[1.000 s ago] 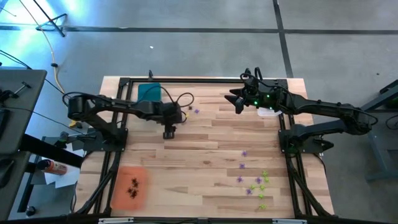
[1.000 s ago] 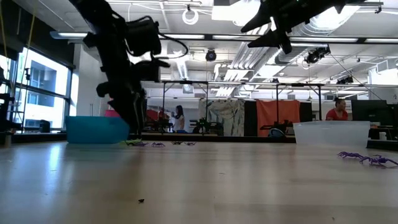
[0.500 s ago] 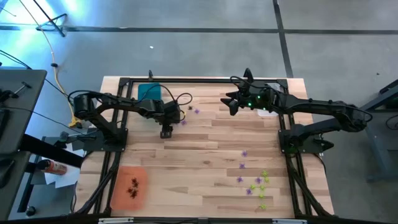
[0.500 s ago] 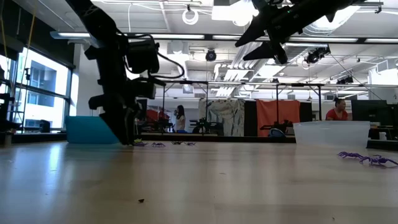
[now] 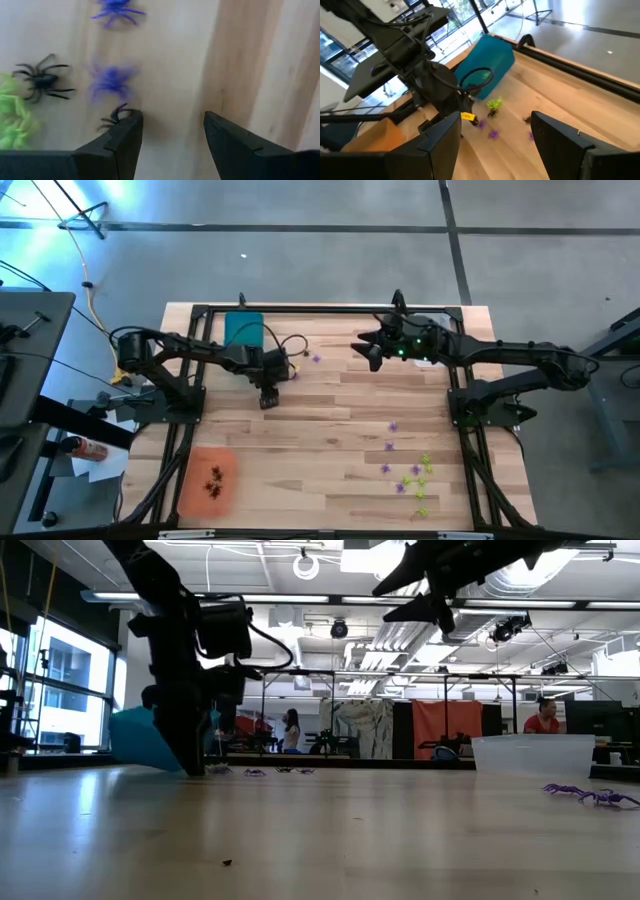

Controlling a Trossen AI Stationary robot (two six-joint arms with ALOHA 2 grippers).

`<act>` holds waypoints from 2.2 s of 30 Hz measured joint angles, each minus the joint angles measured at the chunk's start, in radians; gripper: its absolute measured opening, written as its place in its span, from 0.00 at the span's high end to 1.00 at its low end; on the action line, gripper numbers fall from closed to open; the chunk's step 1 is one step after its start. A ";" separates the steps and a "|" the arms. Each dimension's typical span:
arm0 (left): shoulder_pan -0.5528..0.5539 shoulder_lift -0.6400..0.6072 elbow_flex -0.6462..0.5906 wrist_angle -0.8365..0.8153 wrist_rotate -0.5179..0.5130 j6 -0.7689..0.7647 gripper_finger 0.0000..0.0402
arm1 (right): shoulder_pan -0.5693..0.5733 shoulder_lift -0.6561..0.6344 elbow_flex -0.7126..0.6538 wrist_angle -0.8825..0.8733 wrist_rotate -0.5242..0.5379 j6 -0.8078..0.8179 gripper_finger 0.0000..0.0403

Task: Sort Halloween decoration
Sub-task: Put the black spider toy into the orange bin

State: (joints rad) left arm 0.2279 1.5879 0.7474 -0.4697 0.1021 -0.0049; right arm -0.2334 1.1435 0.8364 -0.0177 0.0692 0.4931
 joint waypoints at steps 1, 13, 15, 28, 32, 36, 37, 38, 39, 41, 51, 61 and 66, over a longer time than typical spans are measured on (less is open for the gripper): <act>-0.021 0.000 0.000 0.003 0.000 -0.020 0.51 | 0.005 0.000 0.000 0.000 0.000 0.000 0.41; -0.207 -0.068 0.042 -0.049 0.051 -0.069 0.51 | 0.033 0.000 0.000 0.000 -0.001 -0.004 0.41; -0.205 -0.106 0.046 -0.064 0.037 -0.054 0.51 | 0.033 0.000 0.000 0.000 -0.001 -0.004 0.41; -0.157 -0.259 0.011 -0.140 -0.124 0.171 0.51 | 0.031 0.000 0.000 0.011 0.002 -0.064 0.41; -0.131 -0.171 0.009 -0.109 -0.115 0.237 0.51 | 0.031 0.000 0.000 0.017 0.006 -0.075 0.41; -0.109 -0.088 0.010 -0.062 -0.115 0.206 0.51 | 0.031 0.000 0.000 0.016 0.006 -0.066 0.41; -0.107 -0.070 0.010 -0.062 -0.115 0.202 0.51 | 0.031 0.000 0.000 0.016 0.006 -0.065 0.41; -0.104 -0.055 0.010 -0.060 -0.115 0.200 0.51 | 0.031 0.000 0.000 0.018 0.006 -0.064 0.41; -0.103 -0.043 0.010 -0.064 -0.115 0.199 0.51 | 0.031 0.000 0.000 0.020 0.006 -0.064 0.41; -0.103 -0.024 0.010 -0.070 -0.122 0.200 0.51 | 0.031 0.000 0.000 0.019 0.007 -0.057 0.41; -0.105 -0.015 0.012 -0.086 -0.128 0.177 0.64 | 0.031 0.000 0.000 0.018 0.008 -0.055 0.41; -0.121 -0.074 0.010 -0.068 -0.059 0.038 0.97 | 0.031 0.000 0.000 0.015 0.036 -0.075 0.41; -0.128 -0.273 0.010 -0.051 0.061 -0.048 0.99 | 0.031 0.000 0.000 0.018 0.033 -0.100 0.41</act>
State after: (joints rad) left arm 0.0994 1.3145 0.7570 -0.5203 0.1630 -0.0524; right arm -0.2023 1.1435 0.8364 0.0001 0.1026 0.3935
